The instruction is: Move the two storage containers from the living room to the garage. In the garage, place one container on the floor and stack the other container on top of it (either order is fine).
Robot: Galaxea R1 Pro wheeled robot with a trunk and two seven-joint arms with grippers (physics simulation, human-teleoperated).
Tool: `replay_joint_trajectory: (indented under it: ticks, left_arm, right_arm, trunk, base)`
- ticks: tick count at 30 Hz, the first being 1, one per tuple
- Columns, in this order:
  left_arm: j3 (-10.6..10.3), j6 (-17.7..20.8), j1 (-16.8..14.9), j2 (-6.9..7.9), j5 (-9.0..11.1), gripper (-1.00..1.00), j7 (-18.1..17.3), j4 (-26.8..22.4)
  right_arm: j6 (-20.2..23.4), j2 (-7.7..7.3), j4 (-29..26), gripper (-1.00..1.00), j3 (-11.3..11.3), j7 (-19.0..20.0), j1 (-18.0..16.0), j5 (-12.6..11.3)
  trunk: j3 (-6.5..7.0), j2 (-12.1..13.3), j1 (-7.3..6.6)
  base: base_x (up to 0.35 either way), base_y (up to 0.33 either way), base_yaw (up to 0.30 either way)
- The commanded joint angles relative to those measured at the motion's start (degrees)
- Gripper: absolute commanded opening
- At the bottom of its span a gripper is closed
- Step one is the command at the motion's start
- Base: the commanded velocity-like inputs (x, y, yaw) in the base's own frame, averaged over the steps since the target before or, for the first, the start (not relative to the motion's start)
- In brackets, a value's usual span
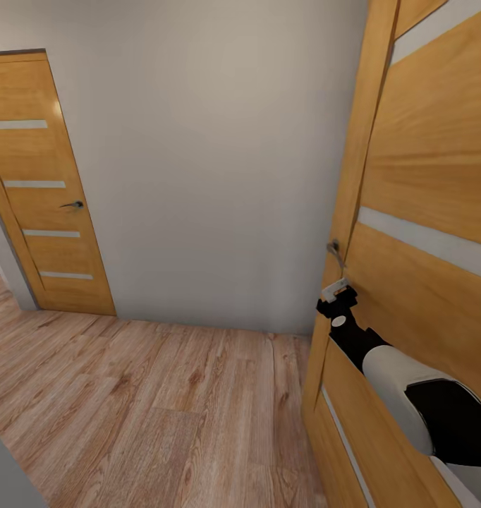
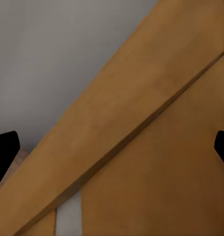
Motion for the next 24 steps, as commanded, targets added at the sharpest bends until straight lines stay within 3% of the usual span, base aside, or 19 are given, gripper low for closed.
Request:
replay_joint_trajectory:
  ticks: [1,10,18,24]
  left_arm:
    - [0.2,-0.1,0.0,-0.02,0.2,1.00,0.0,0.0]
    - [0.3,-0.1,0.0,-0.02,0.2,1.00,0.0,0.0]
    - [0.3,-0.1,0.0,-0.02,0.2,1.00,0.0,0.0]
    - [0.3,-0.1,0.0,-0.02,0.2,1.00,0.0,0.0]
  right_arm:
    - [-0.1,-0.25,0.1,1.00,-0.6,-0.5,-0.1,-0.2]
    - [-0.1,-2.36,0.1,1.00,-0.6,-0.5,-0.1,-0.3]
    - [-0.1,-3.07,0.2,1.00,-0.7,-0.5,-0.1,-0.3]
    - [-0.1,-4.44,0.2,1.00,-2.4,-0.2,-0.1,-0.3]
  trunk:
    - [-0.06,0.0,0.00]
    - [-0.06,0.0,0.00]
    - [-0.06,0.0,0.00]
    - [-0.06,0.0,0.00]
  base:
    - [0.000,0.000,0.000]
    - [0.000,0.000,0.000]
    - [0.000,0.000,0.000]
    - [0.000,0.000,0.000]
